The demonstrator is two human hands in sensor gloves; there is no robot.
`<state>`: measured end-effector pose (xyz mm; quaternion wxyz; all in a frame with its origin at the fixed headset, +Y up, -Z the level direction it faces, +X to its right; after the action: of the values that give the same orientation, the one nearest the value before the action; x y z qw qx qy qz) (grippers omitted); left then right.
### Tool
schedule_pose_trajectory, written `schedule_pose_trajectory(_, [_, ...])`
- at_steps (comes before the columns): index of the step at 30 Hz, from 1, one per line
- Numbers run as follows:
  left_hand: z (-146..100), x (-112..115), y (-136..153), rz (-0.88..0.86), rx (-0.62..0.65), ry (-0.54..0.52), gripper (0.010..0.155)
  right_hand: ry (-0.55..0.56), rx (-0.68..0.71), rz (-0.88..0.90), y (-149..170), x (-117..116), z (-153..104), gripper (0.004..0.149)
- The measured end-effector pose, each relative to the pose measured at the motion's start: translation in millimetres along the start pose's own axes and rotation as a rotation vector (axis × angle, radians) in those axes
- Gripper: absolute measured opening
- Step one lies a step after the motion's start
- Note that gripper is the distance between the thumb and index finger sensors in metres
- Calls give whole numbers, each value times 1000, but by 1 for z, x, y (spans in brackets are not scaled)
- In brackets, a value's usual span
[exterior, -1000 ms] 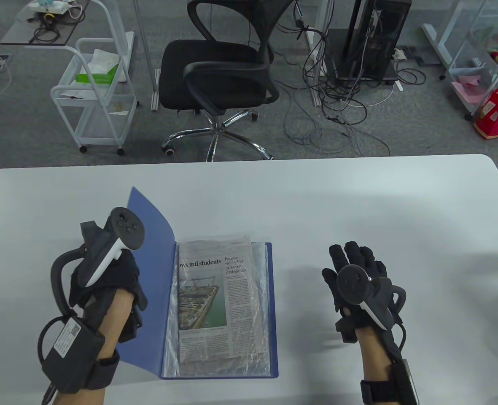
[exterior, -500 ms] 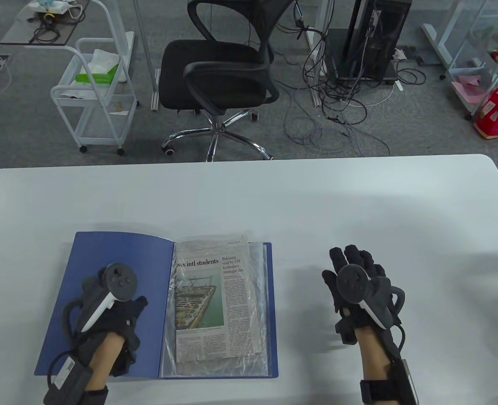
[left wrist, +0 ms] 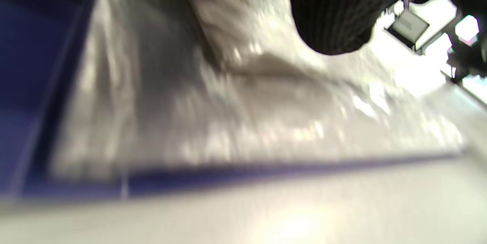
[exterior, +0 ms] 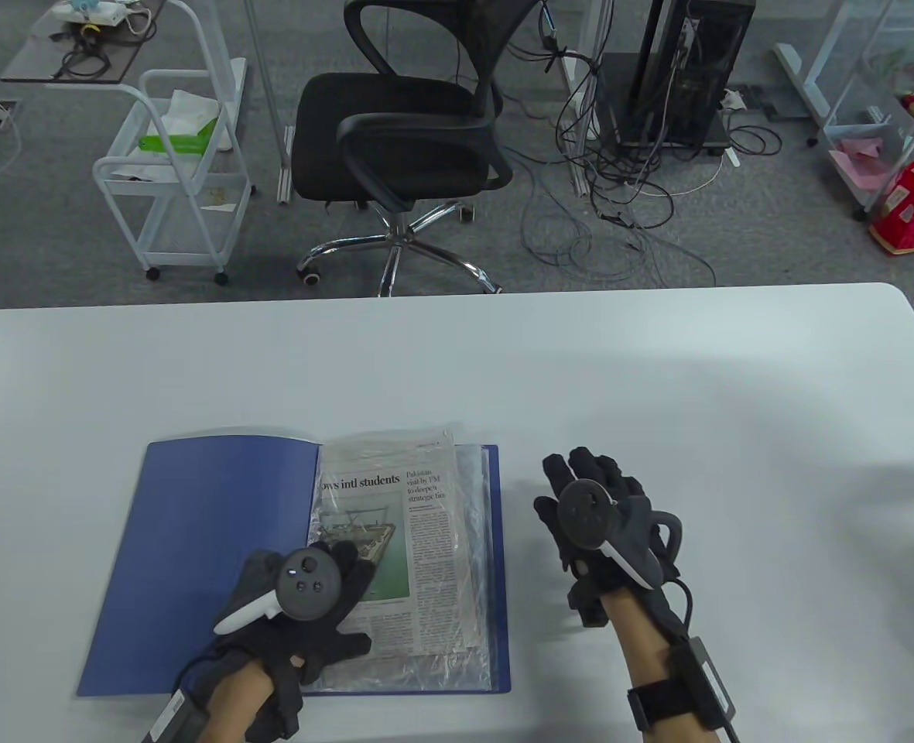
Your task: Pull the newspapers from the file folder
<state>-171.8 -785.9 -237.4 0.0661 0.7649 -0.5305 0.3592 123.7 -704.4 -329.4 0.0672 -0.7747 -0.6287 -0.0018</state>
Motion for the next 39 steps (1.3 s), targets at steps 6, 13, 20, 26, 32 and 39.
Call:
schedule_pose_trajectory(6, [5, 7, -6, 102, -44, 32, 91, -91, 9, 51, -74, -19, 50, 56])
schedule_pose_trajectory(13, [6, 10, -6, 124, -44, 23, 90, -251, -72, -45, -116, -72, 111, 58])
schedule_pose_trajectory(20, [6, 11, -5, 114, -34, 19, 90, -278, -110, -29, -118, -80, 137, 39])
schedule_pose_trajectory(26, [6, 11, -5, 102, -35, 27, 89, -167, -160, -20, -109, -72, 142, 41])
schedule_pose_trajectory(32, [6, 11, -5, 99, -42, 29, 90, -166, -77, -193, -117, -64, 142, 39])
schedule_pose_trajectory(39, [6, 11, -4, 87, -54, 30, 89, 210, -185, -84, -108, -10, 143, 37])
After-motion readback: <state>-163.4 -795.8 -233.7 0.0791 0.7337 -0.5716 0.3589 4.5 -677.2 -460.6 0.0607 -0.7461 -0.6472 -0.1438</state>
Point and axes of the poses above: the tracker on the back of each hand, its own y axis roughly to the little-finger side, its own z axis roughly from the wrist to the fingertips, x = y × z, the point moved 2 cm from there along z, roughly from the wrist to the fingertips
